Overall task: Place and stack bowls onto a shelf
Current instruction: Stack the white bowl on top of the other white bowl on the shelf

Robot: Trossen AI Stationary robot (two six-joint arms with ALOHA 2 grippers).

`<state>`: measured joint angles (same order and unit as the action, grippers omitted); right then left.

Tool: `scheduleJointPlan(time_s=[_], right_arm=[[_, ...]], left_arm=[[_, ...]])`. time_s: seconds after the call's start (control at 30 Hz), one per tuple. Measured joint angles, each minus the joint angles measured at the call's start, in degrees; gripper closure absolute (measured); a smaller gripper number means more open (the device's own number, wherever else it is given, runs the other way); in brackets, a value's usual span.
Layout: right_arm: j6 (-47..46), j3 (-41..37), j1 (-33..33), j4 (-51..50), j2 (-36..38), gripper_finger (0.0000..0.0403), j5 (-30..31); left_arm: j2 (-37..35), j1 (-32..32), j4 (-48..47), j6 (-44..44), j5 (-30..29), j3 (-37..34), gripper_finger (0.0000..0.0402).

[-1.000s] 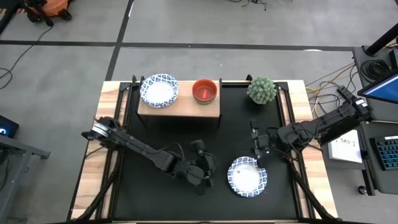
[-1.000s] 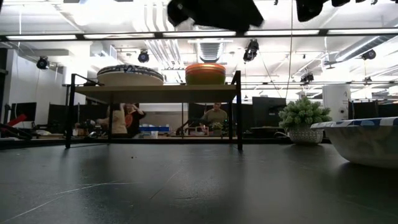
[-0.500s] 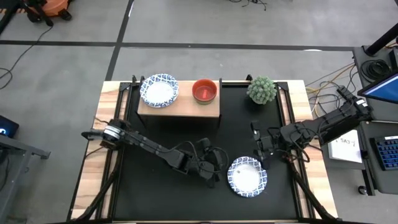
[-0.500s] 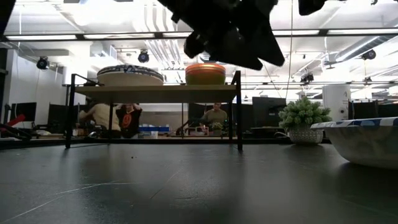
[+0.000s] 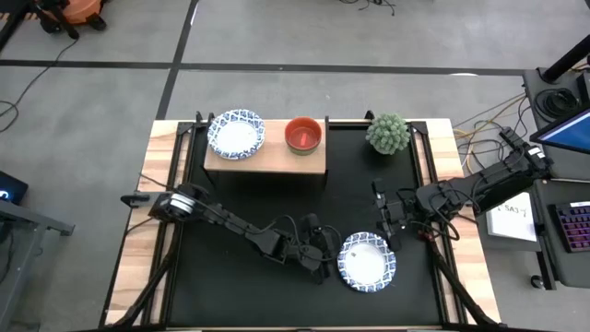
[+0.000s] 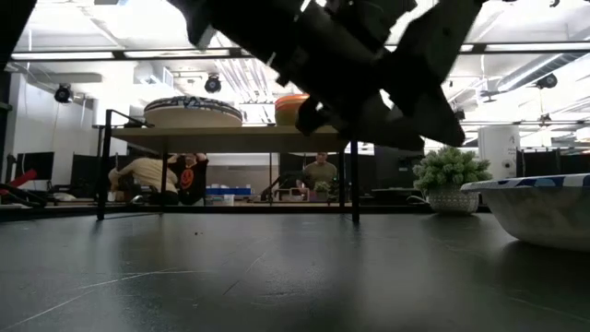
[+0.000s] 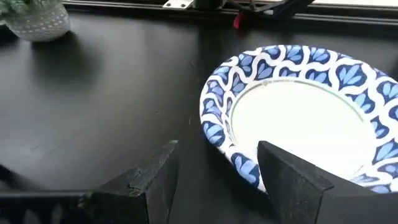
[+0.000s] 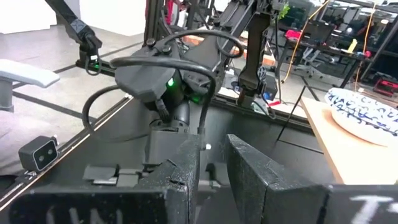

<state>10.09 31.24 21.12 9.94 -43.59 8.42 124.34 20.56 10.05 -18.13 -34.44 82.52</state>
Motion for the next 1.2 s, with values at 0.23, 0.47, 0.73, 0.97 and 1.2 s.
scheduleJointPlan(time_s=[0.23, 0.47, 0.73, 0.97, 1.2], right_arm=[[0.0, 0.0, 0.0, -0.2, 0.0, 0.0335, 0.1], [0.0, 0.0, 0.0, -0.3, 0.0, 0.0335, 0.1], [0.0, 0.0, 0.0, -0.3, 0.0, 0.0335, 0.6], [0.0, 0.0, 0.0, -0.3, -0.1, 0.0335, 0.6], [-0.5, 0.0, 0.0, -0.4, -0.1, 0.0335, 0.6]], left_arm=[[2.8, -0.8, 6.5, -2.2, 4.5, 0.0, 0.0202], [3.8, -1.9, 6.4, -5.4, 5.8, 0.0, 0.0202], [3.8, -2.3, 6.2, -6.5, 8.5, 0.0, 0.0202], [4.7, -2.3, 7.1, -7.9, 8.6, 0.0, 0.0202], [7.1, -2.8, 7.0, -9.3, 11.6, 1.4, 0.0202]])
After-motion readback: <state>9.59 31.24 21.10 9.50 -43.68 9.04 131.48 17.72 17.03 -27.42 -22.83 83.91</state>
